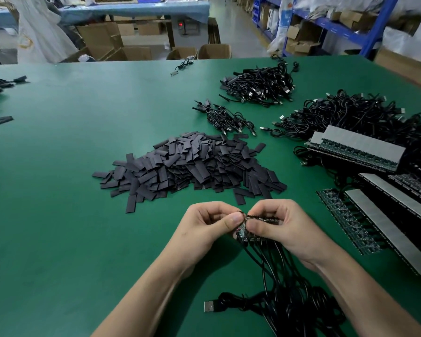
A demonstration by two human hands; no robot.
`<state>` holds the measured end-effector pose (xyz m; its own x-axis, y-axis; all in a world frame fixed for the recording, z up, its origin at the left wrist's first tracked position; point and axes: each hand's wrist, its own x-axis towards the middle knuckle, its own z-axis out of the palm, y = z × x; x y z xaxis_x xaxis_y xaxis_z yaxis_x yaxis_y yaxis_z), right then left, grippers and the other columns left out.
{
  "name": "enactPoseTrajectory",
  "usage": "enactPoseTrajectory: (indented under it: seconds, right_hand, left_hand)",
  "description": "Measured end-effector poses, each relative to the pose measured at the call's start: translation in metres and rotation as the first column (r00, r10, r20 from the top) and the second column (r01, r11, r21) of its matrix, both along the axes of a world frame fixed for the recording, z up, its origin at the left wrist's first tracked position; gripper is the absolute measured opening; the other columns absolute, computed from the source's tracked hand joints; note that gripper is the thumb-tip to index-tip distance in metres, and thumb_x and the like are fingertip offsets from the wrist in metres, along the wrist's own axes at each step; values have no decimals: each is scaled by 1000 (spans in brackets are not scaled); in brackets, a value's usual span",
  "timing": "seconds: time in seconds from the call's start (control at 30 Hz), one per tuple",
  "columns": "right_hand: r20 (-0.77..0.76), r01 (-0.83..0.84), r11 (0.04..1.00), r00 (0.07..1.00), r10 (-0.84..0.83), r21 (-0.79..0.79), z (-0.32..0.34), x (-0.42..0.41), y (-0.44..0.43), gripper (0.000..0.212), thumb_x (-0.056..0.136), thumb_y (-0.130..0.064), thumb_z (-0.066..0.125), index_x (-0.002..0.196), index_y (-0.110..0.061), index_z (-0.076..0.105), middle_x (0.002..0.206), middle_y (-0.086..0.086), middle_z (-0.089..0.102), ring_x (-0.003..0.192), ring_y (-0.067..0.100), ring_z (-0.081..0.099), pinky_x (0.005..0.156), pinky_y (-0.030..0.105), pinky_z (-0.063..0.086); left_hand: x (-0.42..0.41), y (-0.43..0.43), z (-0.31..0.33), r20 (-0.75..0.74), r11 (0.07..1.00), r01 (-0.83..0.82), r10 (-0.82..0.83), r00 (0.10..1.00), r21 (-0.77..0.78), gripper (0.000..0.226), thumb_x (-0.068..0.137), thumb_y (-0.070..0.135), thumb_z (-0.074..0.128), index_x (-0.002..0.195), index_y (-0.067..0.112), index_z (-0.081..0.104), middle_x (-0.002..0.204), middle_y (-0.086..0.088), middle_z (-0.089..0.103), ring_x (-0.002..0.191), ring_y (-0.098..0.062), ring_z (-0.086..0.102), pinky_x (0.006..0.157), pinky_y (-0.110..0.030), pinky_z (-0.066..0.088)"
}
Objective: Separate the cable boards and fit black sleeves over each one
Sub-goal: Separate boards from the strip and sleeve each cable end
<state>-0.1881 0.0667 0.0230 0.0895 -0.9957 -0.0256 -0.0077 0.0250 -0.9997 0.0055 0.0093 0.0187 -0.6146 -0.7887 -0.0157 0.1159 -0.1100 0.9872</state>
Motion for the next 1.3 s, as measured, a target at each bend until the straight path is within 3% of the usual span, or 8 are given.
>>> enactPoseTrajectory:
  seconds: [0.13,0.27,0.4,0.57,0.77,0.93,1.17,1.3]
  right_hand:
    - [-281,116,993,953,-115,-12,2,-13,2,10,84,-33,84,86,-26,78,85,7,77,79,19,70,85,45,57]
    - [-670,107,944,680,-299,-313,2,-9,5,19,87,-46,74,102,-33,77,105,-19,70,112,5,60,101,38,48]
    - [-463,50,964,870,-170,-262,7,10,13,36,89,-68,59,99,-37,76,101,-17,73,104,9,67,94,28,50]
    - [-107,19,988,994,-36,-150,19,25,19,22,94,-45,63,89,-27,74,76,6,77,71,19,72,75,35,58]
    - [388,96,974,921,-10,-204,65,14,33,26,85,-50,76,84,-24,75,64,1,69,48,11,62,52,21,54]
    - [437,142,923,899,31,-358,112,3,35,20,91,-46,68,89,-27,73,65,-11,67,47,2,60,51,14,50]
    - [5,198,879,976,-217,-433,149,-11,25,23,97,-40,63,85,-23,73,54,-4,53,39,9,38,38,15,31]
    - [-550,181,934,767,-330,-309,123,-10,11,29,95,-49,59,80,-28,72,47,-3,45,42,7,34,43,23,30]
  left_hand:
    - [3,-3,2,19,998,-42,43,999,-48,13,85,27,79,84,13,79,78,-13,73,70,-16,65,72,-22,54]
    - [7,-3,3,-44,986,-118,114,993,-120,5,83,19,77,78,19,78,78,-2,72,72,-10,63,72,-19,51]
    - [3,-2,1,-88,962,-175,160,983,-210,14,76,30,78,77,17,76,87,0,65,86,-14,59,80,-26,47]
    - [3,-3,-3,-6,950,-166,171,985,-264,31,90,47,57,88,23,77,89,12,68,84,-5,58,79,-19,45]
    - [-3,-4,-11,184,883,-238,334,925,-404,21,99,41,58,101,31,76,101,10,73,99,-12,66,86,-36,51]
    - [-5,-1,-13,280,836,-140,329,902,-531,14,103,29,60,104,33,74,102,16,69,95,-12,65,79,-30,51]
    - [-16,-16,-5,512,714,96,396,762,-694,32,98,35,66,130,35,64,110,18,58,87,-2,62,85,-28,54]
    - [-36,-33,4,587,676,155,476,655,-721,39,100,37,62,138,35,61,115,8,60,96,-21,66,88,-36,54]
